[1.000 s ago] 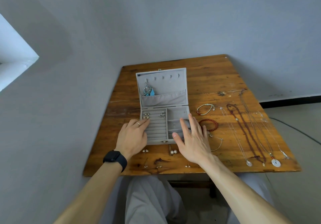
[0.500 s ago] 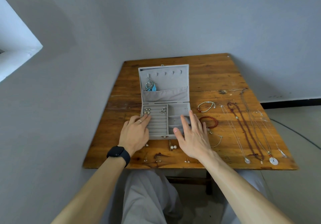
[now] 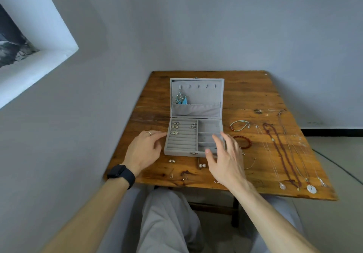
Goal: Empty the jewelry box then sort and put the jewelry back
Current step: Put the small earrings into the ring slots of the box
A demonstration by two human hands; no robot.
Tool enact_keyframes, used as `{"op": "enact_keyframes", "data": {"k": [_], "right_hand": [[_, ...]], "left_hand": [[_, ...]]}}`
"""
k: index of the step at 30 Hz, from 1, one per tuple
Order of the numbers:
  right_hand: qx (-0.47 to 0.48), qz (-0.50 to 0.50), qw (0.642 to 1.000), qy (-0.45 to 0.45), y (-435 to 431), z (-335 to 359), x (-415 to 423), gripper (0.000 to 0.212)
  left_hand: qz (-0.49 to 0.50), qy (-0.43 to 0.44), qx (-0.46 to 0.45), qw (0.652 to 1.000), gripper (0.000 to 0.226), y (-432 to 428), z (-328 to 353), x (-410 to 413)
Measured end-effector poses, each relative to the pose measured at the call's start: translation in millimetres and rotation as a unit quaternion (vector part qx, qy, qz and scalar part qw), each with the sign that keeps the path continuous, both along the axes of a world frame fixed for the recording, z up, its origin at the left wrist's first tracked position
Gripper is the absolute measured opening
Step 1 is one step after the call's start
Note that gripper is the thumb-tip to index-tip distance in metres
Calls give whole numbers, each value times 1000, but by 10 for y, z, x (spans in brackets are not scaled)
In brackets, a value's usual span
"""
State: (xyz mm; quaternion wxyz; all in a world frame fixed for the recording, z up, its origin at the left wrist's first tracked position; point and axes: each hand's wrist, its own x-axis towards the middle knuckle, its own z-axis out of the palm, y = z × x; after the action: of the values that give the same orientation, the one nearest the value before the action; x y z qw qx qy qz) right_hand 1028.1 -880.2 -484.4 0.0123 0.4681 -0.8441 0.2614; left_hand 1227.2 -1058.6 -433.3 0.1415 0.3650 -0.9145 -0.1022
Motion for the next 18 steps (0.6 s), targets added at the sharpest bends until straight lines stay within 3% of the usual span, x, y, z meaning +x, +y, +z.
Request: {"op": "enact_keyframes", "data": {"k": [3, 8, 12, 18], "right_hand": [[-58, 0, 998, 25, 110, -16, 41, 41], [-31, 30, 998, 48, 195, -62, 123, 25], [11, 33, 998, 52, 218, -75, 153, 28], [44, 29, 998, 38, 231, -90, 158, 29]], "left_hand": [[3, 45, 22, 999, 34, 192, -72, 55], [-45, 79, 46, 995, 27, 594, -250, -90], [-78, 52, 31, 995, 32, 801, -361, -296], [-53, 7, 25, 998, 38, 886, -481, -442]]}}
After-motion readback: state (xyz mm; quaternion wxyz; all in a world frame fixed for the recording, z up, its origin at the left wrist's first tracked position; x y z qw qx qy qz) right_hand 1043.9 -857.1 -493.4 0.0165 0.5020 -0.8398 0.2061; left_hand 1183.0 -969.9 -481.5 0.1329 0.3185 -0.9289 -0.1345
